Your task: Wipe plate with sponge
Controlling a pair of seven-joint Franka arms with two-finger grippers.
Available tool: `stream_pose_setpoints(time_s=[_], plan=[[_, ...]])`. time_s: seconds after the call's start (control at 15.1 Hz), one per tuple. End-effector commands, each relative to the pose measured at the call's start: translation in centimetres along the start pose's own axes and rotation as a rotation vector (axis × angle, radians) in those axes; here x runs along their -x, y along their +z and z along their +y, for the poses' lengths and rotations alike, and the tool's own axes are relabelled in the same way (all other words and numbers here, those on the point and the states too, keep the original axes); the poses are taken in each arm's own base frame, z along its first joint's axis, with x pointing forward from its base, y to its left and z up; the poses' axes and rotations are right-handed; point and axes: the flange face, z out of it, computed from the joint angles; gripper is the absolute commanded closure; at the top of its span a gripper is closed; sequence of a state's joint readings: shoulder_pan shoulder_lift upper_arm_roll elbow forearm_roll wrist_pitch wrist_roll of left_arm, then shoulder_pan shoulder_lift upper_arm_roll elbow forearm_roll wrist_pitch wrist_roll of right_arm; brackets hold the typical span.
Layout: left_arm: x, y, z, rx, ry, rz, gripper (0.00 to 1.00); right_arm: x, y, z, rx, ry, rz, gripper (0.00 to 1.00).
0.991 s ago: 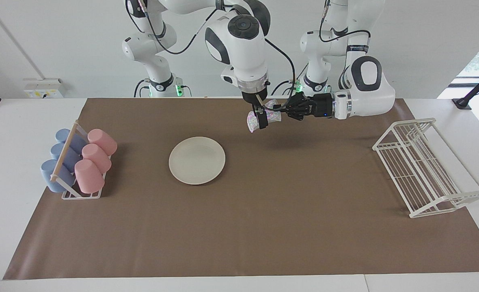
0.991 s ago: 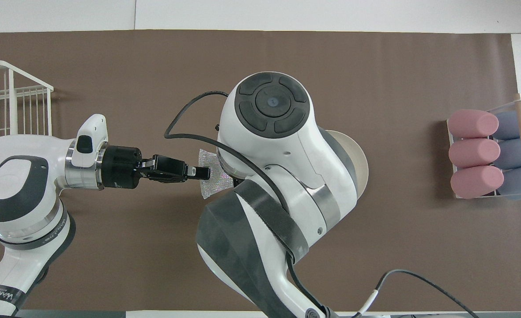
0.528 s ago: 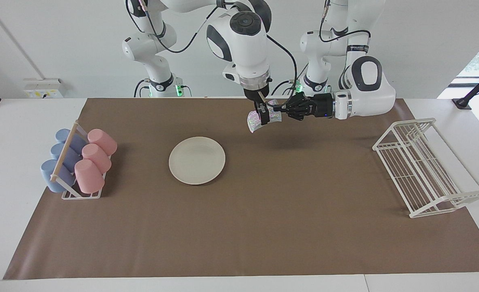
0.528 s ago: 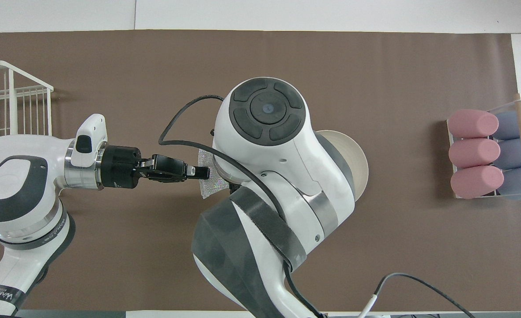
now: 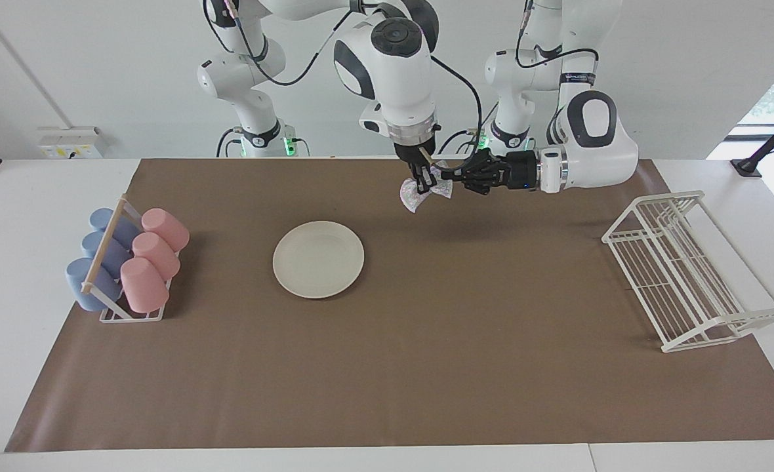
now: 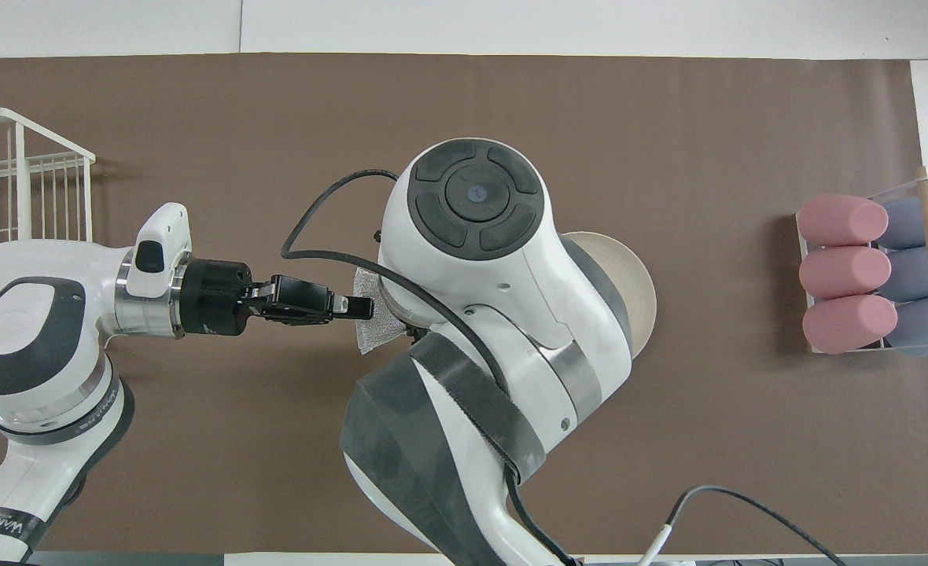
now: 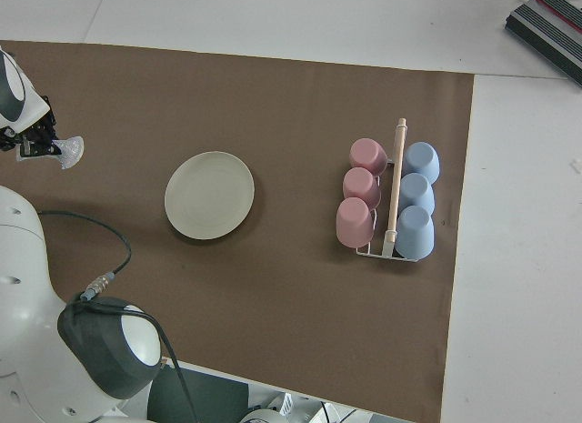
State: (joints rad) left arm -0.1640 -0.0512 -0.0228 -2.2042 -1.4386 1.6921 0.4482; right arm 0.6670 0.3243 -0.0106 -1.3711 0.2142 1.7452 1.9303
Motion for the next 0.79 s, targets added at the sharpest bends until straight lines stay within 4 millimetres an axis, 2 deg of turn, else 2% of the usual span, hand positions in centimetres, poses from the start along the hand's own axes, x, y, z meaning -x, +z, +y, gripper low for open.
stream_pose_setpoints(time_s=[0.0,0.13,0.26,0.33,0.46,0.59,0.73], plan=[[0.1,-0.1,0.0,0.013,0.001,0.017,0.00,-1.0,-0.1,0.3,0.007,-0.010,-0.023,1.00],[0.0,-0.2,0.0,0.014,0.001,0.021,0.00,-1.2,-0.1,0.2,0.005,-0.009,-0.021,1.00],[-0.1,-0.5,0.0,0.014,-0.002,0.026,0.00,-3.3,0.2,-0.4,0.015,0.004,-0.015,1.00],[-0.1,-0.6,0.1,0.012,-0.002,0.029,0.00,-5.7,0.6,-1.0,0.020,0.050,-0.008,1.00],[0.0,-1.1,0.8,0.000,-0.021,0.038,0.00,-12.2,1.8,-1.0,0.037,0.119,0.007,1.00],[-0.6,-2.0,1.7,-0.062,-0.054,0.058,0.00,-14.9,4.5,0.5,0.041,0.103,0.011,1.00],[-1.2,-3.2,2.8,-0.152,-0.070,0.073,0.00,-19.4,8.0,1.6,-0.032,0.175,0.010,1.00]])
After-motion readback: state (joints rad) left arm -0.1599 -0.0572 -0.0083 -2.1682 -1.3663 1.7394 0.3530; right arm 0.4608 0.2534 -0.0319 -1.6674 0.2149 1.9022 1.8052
